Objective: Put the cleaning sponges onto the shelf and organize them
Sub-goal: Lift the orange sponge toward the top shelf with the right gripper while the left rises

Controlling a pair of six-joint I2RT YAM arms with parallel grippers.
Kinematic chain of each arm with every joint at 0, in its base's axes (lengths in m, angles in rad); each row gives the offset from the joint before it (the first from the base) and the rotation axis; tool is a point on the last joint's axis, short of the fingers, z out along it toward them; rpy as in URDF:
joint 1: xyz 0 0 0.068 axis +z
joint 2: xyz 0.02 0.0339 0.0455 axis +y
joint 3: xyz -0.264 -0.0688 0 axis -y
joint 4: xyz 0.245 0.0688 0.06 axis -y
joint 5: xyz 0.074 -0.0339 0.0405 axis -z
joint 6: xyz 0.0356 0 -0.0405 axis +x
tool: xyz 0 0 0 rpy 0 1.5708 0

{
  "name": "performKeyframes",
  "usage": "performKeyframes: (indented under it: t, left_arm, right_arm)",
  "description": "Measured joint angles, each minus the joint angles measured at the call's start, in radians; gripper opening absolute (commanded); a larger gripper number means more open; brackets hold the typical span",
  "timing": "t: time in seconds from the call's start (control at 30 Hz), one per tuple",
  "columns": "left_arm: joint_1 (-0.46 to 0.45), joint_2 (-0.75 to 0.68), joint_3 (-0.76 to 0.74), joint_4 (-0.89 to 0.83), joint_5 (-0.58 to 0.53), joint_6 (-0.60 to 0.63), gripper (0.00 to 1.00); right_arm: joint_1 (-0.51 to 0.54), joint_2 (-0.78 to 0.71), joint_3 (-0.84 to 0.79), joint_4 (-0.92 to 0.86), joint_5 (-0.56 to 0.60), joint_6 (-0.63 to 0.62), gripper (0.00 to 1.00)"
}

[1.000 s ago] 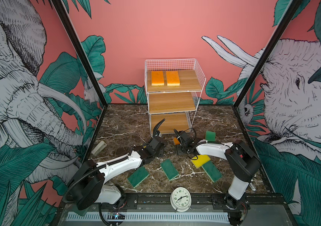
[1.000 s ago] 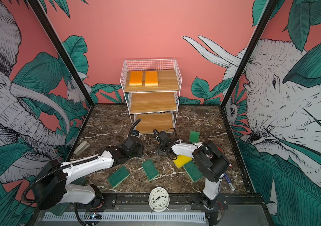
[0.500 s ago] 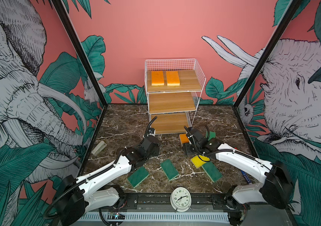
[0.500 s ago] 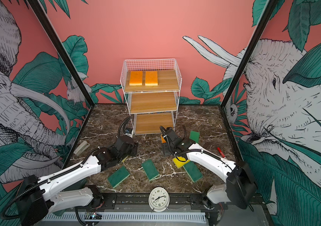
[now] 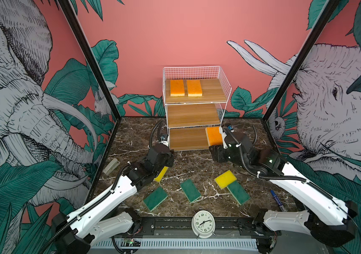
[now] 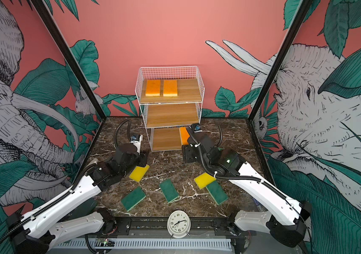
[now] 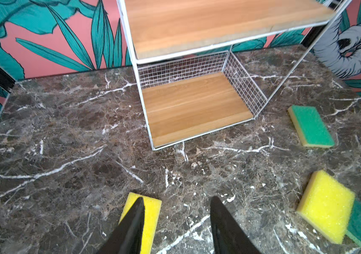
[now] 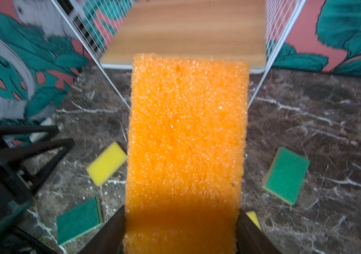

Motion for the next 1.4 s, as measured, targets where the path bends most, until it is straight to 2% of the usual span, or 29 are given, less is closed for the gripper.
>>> performKeyframes:
  t: [0.2,0.4,0.67,1.0,1.4]
  left_arm:
    - [0.01,0.0,0.059,-0.013,0.017,0.043,0.5]
    - [0.024,0.008,0.092,-0.028,0.023,0.062,0.5]
    - [0.047,0.048,0.14,-0.019,0.027,0.073,0.5]
    - [0.087,0.093,0.172,-0.003,0.05,0.09,0.5]
    - [0.156,0.112,0.172,0.026,0.092,0.088,0.49]
  right_arm:
    - [0.0,0.082,0.185,0.0,0.044,-0.081,0.69]
    - [-0.003,0.181,0.325,0.036,0.102,-0.222,0.69]
    - [-0.08,0.331,0.526,0.085,0.1,-0.369,0.68]
    - [-0.219,0.453,0.674,0.14,0.047,-0.428,0.67]
    - [-0.292,0.595,0.762,0.176,-0.021,-0.437,0.67]
